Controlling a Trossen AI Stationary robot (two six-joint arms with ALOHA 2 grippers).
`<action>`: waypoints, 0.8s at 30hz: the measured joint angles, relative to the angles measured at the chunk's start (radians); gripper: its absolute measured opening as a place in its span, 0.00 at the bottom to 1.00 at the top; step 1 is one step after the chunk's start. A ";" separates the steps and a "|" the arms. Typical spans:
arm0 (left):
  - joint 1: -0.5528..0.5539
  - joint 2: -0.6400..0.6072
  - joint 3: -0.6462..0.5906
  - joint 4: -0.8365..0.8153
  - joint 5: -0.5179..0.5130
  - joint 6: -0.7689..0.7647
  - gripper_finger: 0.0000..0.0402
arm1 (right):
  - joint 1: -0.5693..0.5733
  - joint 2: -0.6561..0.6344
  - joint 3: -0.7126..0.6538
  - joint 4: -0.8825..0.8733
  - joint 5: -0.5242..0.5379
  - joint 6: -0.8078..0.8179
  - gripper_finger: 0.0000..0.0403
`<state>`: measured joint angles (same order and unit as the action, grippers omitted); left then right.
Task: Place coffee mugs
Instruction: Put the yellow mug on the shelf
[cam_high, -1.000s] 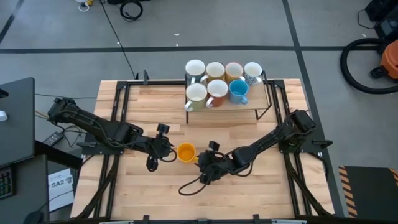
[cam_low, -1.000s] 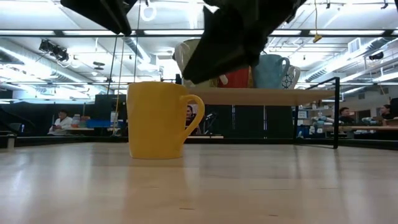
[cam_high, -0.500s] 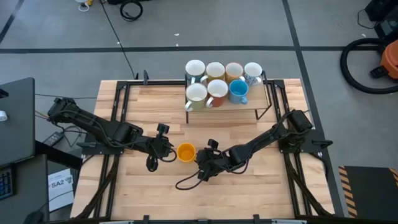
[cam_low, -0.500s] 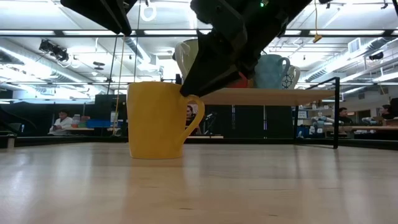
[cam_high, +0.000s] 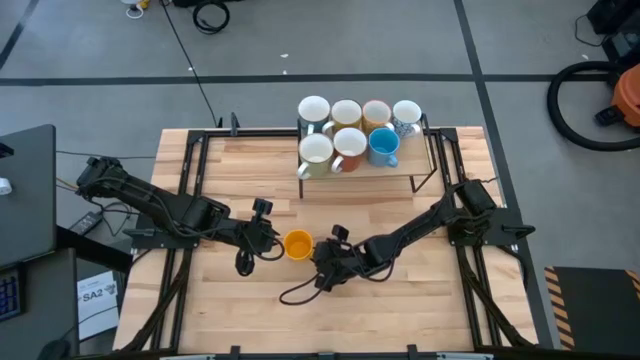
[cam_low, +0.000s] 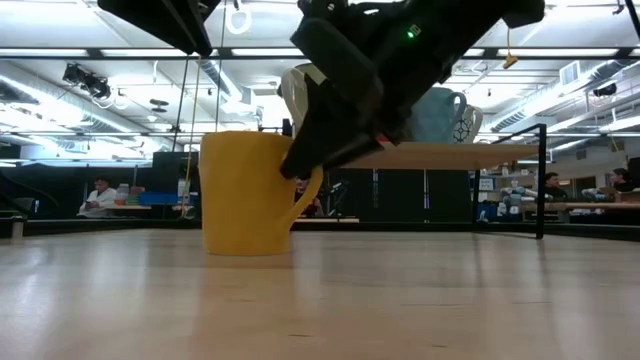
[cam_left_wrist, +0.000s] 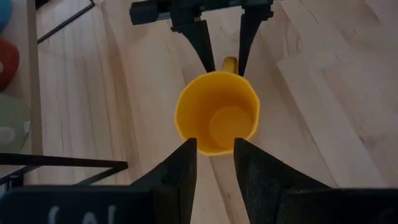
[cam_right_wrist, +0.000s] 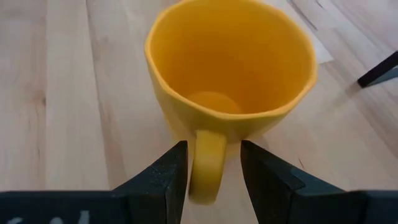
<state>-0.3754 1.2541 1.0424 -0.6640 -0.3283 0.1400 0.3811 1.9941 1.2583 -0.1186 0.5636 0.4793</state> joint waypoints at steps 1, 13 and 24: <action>0.000 0.000 0.000 -0.001 0.000 0.000 0.28 | -0.002 -0.001 0.000 0.004 -0.001 0.000 0.38; 0.000 0.000 0.000 0.000 0.000 0.000 0.28 | -0.006 -0.002 0.000 0.014 -0.039 -0.001 0.38; 0.000 0.000 0.000 -0.001 0.001 0.000 0.28 | -0.006 -0.003 0.000 0.037 -0.033 0.000 0.34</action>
<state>-0.3756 1.2541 1.0424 -0.6647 -0.3275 0.1399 0.3752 1.9915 1.2583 -0.0811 0.5309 0.4797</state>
